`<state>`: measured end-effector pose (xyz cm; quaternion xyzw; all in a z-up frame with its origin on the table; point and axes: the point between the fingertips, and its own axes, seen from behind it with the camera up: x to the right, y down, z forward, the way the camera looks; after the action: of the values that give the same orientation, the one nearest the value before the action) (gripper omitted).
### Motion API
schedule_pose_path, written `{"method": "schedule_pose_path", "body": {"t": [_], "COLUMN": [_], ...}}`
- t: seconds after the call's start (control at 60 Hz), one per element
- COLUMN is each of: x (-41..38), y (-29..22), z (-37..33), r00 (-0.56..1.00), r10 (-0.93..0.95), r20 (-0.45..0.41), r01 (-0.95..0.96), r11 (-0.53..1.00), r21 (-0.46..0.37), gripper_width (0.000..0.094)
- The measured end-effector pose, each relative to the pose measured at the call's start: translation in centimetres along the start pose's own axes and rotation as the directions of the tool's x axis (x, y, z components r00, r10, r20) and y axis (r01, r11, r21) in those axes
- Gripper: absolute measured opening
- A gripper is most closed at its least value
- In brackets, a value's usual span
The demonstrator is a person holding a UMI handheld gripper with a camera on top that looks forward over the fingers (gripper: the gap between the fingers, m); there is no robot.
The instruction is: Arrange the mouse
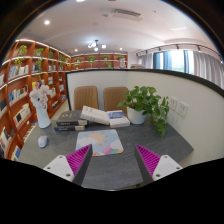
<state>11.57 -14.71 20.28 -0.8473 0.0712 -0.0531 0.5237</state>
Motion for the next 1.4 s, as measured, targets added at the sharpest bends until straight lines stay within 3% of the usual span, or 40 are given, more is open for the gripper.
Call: {"method": "schedule_pose_path", "body": {"t": [0.267, 0.55, 0.867, 1.183, 1.333, 1.4], "x": [-4.9, -21.4, -38.7, -47.1, -47.5, -47.5], "y": [9.5, 16.6, 15.7, 12.3, 12.0, 12.0], "z": [0.9, 2.7, 11.6, 21.1, 23.5, 23.5], "r00": [0.996, 0.959, 0.917, 0.921, 0.922, 0.919], "r10": [-0.046, -0.061, -0.086, -0.083, -0.113, -0.108], "r20": [0.078, 0.278, 0.390, 0.382, 0.371, 0.379], "r01": [0.055, 0.135, 0.207, 0.202, 0.234, 0.234], "r11": [0.991, 0.957, 0.938, 0.937, 0.925, 0.923], "r21": [-0.126, -0.256, -0.278, -0.284, -0.299, -0.307], "gripper_width": [0.0840, 0.0847, 0.0848, 0.0830, 0.0535, 0.0514]}}
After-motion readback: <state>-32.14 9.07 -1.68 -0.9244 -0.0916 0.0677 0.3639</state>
